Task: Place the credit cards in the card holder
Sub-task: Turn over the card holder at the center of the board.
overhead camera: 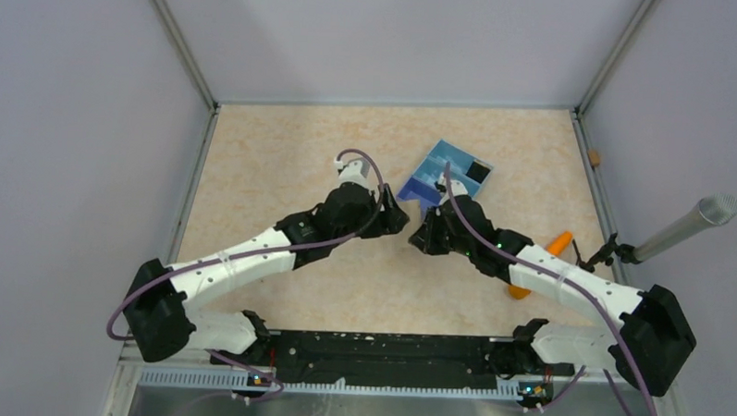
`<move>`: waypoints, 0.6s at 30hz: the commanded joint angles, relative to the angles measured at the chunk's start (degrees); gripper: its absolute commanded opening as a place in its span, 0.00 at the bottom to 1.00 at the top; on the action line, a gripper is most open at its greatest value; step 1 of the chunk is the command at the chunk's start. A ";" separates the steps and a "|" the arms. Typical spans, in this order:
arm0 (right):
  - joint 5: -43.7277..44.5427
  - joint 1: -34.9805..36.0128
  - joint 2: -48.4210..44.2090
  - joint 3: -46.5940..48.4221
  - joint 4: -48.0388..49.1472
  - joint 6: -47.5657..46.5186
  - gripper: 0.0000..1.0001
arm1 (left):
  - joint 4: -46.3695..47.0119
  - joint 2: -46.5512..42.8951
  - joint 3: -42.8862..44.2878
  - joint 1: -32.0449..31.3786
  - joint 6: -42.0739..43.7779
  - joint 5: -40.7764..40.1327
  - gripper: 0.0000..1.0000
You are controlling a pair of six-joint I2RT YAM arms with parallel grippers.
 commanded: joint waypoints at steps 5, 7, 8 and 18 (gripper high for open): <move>22.92 10.38 3.49 11.16 -5.00 -9.91 0.00 | 2.71 -1.46 3.71 2.42 -7.40 0.20 0.82; 25.86 12.15 4.64 12.36 -5.02 -10.36 0.00 | 2.98 -0.82 3.25 3.32 -8.59 0.97 0.83; 27.42 13.16 5.02 12.86 -4.99 -10.68 0.00 | 3.09 -0.59 2.94 3.82 -9.13 1.44 0.83; 38.66 21.13 11.25 16.08 -5.81 -10.48 0.00 | 9.63 -0.05 -2.92 7.03 -14.05 4.68 0.81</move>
